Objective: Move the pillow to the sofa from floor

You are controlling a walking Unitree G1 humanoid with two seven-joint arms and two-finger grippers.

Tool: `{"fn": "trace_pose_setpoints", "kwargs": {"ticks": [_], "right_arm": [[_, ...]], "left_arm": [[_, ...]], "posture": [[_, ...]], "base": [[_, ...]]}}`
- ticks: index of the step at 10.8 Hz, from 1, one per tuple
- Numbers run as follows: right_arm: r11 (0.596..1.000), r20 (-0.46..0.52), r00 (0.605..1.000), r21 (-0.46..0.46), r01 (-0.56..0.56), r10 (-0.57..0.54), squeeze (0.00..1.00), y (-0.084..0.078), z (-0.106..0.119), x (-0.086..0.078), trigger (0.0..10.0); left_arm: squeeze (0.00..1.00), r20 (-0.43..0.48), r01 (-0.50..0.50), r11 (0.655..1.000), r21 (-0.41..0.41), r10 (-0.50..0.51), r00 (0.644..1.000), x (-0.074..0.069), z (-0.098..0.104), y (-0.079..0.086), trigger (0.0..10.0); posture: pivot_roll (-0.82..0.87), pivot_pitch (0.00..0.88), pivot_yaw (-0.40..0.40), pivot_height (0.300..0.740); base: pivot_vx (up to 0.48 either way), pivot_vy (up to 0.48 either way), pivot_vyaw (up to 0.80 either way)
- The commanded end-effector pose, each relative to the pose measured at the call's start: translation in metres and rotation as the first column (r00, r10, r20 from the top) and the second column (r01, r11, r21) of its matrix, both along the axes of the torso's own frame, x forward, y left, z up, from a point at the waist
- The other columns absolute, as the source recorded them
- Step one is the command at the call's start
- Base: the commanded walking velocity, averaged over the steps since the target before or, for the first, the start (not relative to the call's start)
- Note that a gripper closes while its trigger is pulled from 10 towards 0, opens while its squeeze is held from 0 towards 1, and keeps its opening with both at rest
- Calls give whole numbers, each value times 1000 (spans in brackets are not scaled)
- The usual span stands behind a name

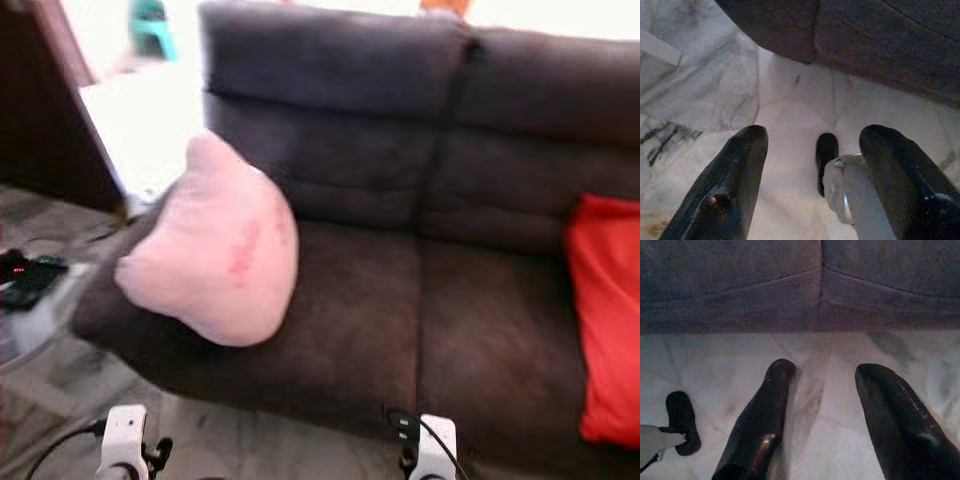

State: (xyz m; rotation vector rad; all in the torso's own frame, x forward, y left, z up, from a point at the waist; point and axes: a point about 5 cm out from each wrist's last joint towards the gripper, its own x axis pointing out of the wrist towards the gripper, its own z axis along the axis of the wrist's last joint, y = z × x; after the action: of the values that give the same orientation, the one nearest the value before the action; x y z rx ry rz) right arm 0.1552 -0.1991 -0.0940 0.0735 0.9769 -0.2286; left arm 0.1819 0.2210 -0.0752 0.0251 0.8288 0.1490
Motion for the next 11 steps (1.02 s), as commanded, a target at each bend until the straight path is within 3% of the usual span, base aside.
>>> {"fn": "trace_pose_setpoints", "kwargs": {"ticks": [1,5,11], "right_arm": [[1000,-7,1000,-1,5,-5,0,0,-1,-1,10000],[1000,-16,1000,-2,12,-12,0,0,-2,-4,10000],[1000,-17,1000,-7,2,-2,0,1,-2,-4,10000]], "left_arm": [[0,-23,18,1000,9,-17,1000,-5,-3,-2,10000],[0,-26,30,999,13,-29,999,-6,-3,-3,10000],[0,-19,109,994,26,-109,994,-1,-1,-7,10000]], "posture": [[59,67,-49,740],[60,66,-49,740],[52,22,-30,740]], "base": [[0,0,0],[0,0,-184],[0,-250,0]]}}
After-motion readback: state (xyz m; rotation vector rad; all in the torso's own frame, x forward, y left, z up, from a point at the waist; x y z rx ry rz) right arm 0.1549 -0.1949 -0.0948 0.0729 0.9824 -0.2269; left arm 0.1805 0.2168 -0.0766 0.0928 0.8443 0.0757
